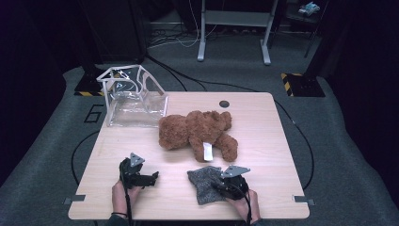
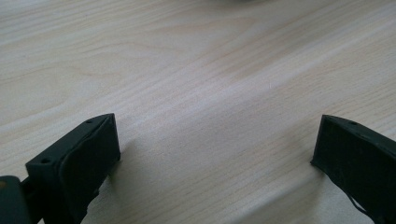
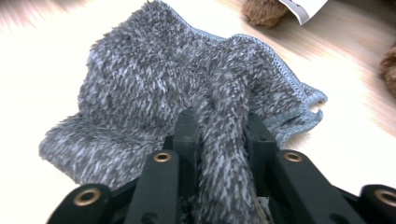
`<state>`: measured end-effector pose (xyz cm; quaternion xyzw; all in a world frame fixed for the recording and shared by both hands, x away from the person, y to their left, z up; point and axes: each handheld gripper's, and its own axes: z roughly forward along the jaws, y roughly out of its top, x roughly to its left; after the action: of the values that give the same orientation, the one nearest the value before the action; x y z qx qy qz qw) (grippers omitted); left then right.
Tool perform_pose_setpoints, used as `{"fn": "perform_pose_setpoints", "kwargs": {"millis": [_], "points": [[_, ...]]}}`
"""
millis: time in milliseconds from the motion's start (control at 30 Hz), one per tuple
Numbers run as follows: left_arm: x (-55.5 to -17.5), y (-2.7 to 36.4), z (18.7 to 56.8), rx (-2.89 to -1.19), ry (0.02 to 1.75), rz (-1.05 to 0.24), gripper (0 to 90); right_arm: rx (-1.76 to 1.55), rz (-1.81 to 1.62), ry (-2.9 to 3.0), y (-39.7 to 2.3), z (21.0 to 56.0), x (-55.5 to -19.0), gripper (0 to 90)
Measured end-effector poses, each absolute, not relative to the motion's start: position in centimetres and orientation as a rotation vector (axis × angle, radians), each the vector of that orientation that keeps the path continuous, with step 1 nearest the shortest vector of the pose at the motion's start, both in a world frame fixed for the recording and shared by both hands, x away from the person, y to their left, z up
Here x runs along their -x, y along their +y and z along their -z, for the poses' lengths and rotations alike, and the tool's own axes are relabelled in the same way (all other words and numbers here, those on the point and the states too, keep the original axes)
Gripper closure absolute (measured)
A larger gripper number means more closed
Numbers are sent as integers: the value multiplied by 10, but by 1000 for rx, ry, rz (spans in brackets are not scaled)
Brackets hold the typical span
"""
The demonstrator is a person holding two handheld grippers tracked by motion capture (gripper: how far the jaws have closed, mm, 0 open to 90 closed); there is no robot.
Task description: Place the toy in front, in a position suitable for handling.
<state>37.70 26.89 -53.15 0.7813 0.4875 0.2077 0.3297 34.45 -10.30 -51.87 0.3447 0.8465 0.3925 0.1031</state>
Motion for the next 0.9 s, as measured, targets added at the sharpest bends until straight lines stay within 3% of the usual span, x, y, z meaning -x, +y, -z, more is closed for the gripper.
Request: {"fn": "perform_pose_setpoints", "kwargs": {"millis": [433, 900], "points": [[-377, 269, 531, -2043, 1276, -544, 0, -1053, -1224, 2406, -124, 500, -335, 741], [-377, 269, 532, -2039, 1275, -551, 1, -1163, -1174, 2264, -177, 485, -325, 742]]}}
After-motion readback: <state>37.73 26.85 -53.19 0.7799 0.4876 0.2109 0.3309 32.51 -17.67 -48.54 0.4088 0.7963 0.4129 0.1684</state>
